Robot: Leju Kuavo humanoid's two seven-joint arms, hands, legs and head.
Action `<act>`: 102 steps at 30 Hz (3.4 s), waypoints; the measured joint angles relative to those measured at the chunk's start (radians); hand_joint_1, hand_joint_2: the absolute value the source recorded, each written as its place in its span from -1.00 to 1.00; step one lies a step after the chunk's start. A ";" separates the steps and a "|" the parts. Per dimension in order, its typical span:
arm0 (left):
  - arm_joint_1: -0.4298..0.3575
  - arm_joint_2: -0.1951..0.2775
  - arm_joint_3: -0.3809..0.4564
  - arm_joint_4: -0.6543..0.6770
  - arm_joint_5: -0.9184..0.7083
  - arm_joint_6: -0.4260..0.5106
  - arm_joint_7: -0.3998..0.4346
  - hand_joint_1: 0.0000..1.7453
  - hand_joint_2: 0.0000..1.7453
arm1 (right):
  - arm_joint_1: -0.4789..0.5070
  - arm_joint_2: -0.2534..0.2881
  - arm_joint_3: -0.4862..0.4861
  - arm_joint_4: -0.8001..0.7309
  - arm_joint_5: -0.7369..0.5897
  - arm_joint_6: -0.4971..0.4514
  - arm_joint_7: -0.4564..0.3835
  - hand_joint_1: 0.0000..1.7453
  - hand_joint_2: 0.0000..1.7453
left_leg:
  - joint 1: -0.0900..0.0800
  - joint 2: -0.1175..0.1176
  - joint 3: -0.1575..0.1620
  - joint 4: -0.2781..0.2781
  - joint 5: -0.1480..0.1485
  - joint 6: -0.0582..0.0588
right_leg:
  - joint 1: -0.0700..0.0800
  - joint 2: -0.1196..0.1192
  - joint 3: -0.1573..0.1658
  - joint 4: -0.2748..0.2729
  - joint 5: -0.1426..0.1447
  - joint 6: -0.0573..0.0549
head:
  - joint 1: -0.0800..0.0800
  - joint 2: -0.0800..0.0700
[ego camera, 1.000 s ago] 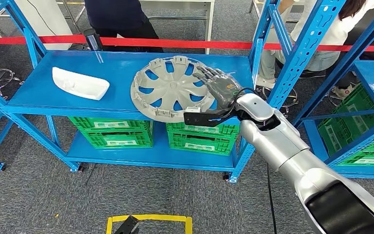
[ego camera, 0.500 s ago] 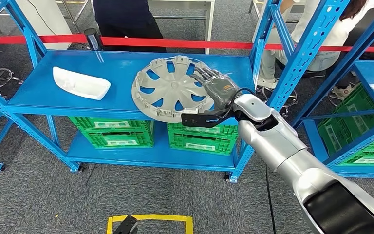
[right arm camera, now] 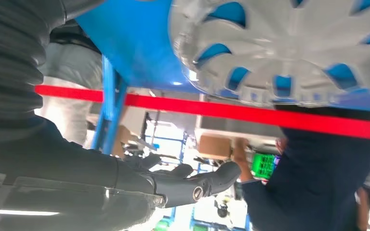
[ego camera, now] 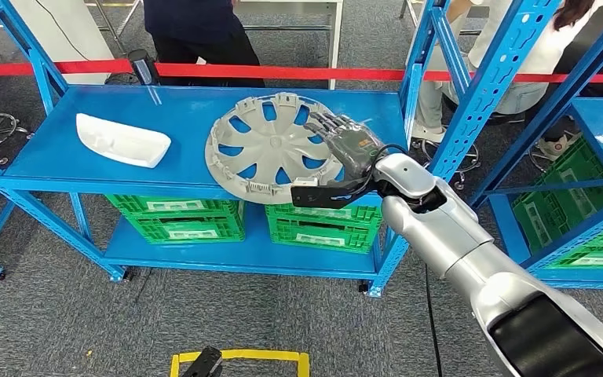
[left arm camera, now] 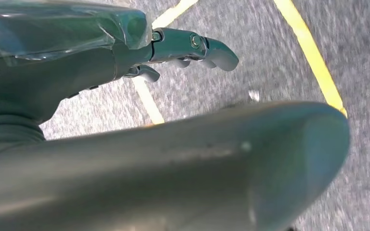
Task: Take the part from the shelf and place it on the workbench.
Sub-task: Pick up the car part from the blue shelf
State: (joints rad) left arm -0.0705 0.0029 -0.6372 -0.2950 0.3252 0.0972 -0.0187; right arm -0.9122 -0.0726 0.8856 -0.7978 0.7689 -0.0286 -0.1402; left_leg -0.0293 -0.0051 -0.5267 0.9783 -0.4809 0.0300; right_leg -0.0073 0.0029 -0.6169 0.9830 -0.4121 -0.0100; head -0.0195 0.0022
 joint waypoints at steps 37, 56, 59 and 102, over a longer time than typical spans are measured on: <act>0.001 0.002 0.000 0.000 -0.001 0.017 -0.018 -1.00 1.00 | 0.010 -0.001 -0.005 0.000 0.017 0.016 0.014 -1.00 1.00 | 0.040 0.001 -0.184 0.278 -0.093 -0.061 | -0.010 0.007 0.004 -0.007 0.008 -0.017 | -0.012 0.000; -0.001 0.002 -0.001 0.000 0.006 0.015 -0.012 -1.00 1.00 | 0.002 0.017 0.012 -0.015 -0.059 0.159 0.030 -1.00 1.00 | 0.046 -0.001 -0.053 -0.022 0.071 -0.062 | -0.008 0.011 0.018 -0.006 -0.004 -0.006 | -0.011 0.000; -0.002 0.003 -0.002 0.000 0.006 0.015 -0.006 -1.00 1.00 | 0.010 0.027 0.026 -0.037 -0.106 0.221 0.053 -1.00 1.00 | 0.046 -0.001 -0.053 -0.022 0.071 -0.061 | -0.008 0.011 0.018 -0.006 -0.004 -0.006 | -0.011 0.000; -0.012 0.022 -0.019 -0.001 0.017 0.016 0.039 -1.00 1.00 | 0.041 0.074 0.102 0.116 -0.311 0.383 0.119 -1.00 1.00 | 0.046 -0.001 -0.053 -0.022 0.071 -0.060 | -0.008 0.011 0.018 -0.006 -0.004 -0.006 | -0.012 0.000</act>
State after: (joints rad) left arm -0.0826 0.0245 -0.6566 -0.2960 0.3426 0.1137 0.0198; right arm -0.8713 0.0010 0.9873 -0.6822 0.4579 0.3546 -0.0214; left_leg 0.0166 -0.0061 -0.5800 0.9564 -0.4097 -0.0305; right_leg -0.0154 0.0141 -0.5989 0.9770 -0.4157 -0.0159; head -0.0312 0.0022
